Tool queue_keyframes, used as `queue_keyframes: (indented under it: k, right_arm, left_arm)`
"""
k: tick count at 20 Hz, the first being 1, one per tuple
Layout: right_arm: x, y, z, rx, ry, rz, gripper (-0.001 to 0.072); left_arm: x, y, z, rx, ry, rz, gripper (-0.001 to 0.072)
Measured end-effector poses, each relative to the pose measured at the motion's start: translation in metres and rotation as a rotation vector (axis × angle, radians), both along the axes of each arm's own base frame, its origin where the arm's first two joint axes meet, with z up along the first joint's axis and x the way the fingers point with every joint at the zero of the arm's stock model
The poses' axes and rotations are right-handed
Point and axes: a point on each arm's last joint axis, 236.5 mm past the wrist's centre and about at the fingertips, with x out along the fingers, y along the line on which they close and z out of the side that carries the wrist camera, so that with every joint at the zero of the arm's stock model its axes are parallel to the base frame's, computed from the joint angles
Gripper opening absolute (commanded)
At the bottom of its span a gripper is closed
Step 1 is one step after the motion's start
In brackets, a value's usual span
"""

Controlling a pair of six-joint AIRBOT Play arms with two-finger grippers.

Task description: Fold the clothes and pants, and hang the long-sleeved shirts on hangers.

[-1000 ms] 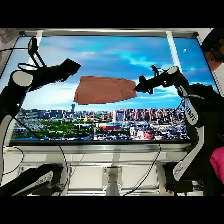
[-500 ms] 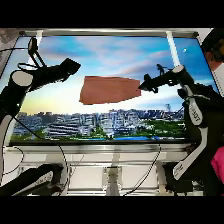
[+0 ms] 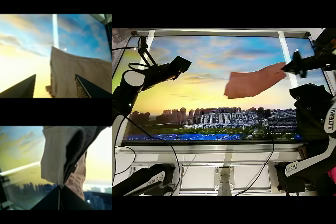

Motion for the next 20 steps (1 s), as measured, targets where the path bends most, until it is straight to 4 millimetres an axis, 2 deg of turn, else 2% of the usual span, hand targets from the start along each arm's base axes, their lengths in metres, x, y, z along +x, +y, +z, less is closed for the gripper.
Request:
queue_keyframes:
  k: [4,6,10,15,17,20]
  right_arm:
    - [-0.023,-0.071,0.039,-0.082,-0.004,-0.147,0.0017]
    - [-0.042,-0.104,0.051,-0.106,0.009,-0.213,0.0017]
    - [-0.099,-0.158,0.063,-0.159,0.088,-0.319,0.0018]
    - [-0.173,-0.228,0.092,-0.249,0.103,-0.525,0.0017]
    - [-0.208,-0.253,0.101,-0.282,0.109,-0.612,0.0017]
    - [-0.264,-0.282,0.102,-0.339,0.157,-0.728,0.0019]
  left_arm:
    - [0.005,0.005,0.005,-0.002,-0.025,0.025,0.0536]
    - [0.008,0.007,0.007,-0.003,-0.038,0.038,0.0536]
    - [0.012,0.011,0.012,-0.005,-0.060,0.060,0.0536]
    - [0.014,0.013,0.014,-0.006,-0.070,0.070,0.0536]
    - [0.014,0.013,0.014,-0.006,-0.071,0.070,0.0536]
    - [0.015,0.014,0.016,-0.007,-0.078,0.077,0.0536]
